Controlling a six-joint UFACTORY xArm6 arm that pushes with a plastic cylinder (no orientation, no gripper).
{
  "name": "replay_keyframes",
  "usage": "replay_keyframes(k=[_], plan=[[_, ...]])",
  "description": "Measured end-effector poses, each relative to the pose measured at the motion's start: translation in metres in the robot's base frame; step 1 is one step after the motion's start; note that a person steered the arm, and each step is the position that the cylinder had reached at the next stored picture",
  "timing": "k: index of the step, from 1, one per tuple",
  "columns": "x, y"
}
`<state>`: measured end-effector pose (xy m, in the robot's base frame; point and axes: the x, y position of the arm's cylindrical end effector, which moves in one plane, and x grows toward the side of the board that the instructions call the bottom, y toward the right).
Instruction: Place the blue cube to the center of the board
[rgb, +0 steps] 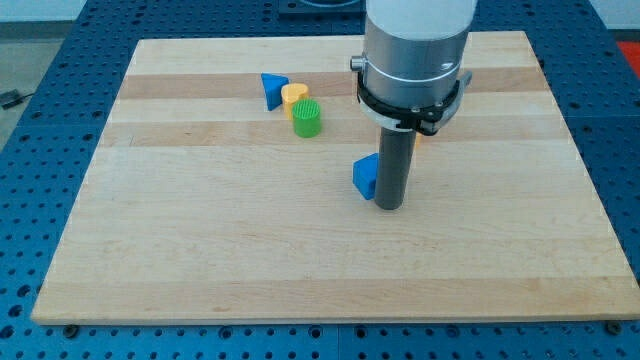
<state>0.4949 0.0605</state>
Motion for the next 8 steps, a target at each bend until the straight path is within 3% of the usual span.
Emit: replay_keyframes(k=[2,8], plan=[[-0.049,-0.014],[-0.044,-0.075]])
